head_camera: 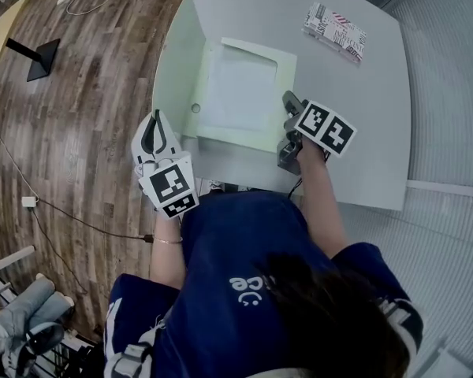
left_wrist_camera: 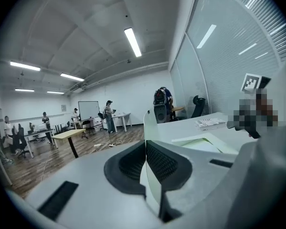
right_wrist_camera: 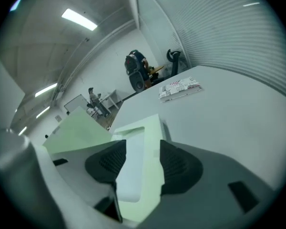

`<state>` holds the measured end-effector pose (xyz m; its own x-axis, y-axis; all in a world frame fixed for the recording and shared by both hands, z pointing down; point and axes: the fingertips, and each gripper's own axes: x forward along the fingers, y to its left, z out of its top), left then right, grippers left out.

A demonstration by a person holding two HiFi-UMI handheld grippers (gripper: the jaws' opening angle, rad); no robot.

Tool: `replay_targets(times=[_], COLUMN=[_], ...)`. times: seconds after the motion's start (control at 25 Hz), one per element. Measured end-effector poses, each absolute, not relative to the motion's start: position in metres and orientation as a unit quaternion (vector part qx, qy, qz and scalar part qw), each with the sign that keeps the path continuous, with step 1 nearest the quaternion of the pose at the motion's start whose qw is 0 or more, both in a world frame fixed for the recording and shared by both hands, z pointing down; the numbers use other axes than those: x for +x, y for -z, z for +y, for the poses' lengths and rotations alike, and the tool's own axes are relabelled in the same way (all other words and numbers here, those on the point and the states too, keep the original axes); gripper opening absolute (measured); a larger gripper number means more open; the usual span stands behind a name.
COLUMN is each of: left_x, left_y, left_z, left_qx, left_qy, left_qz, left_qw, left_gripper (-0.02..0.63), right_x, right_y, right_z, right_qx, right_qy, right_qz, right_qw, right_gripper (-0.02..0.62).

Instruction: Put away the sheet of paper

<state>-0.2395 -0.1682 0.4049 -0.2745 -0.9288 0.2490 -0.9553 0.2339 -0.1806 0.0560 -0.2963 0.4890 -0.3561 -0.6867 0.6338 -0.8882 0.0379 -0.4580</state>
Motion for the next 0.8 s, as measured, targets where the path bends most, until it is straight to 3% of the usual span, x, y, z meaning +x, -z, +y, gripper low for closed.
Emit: replay_targets(times=[0.24, 0.8], left_x=[-0.189, -0.075], left_y=[-0.394, -0.427], left_z=[-0.178, -0.184], left_qx=[0.663, 0.760], left_qy=[-0.142, -0.234], left_qz=[-0.734, -0.605], left_qw=[0.015, -0.034], left_gripper=[0.009, 0.021], right_x=[0.109, 0.121], right_y=[-0.481, -0.491], right_z=[-0.290, -0.254], right_qx=[0.587, 0.545], right_qy=[-0.433, -0.458], right_qz=[-0.682, -0.701], right_qw=[0.059, 0.033], right_gripper=[0.048, 0.011])
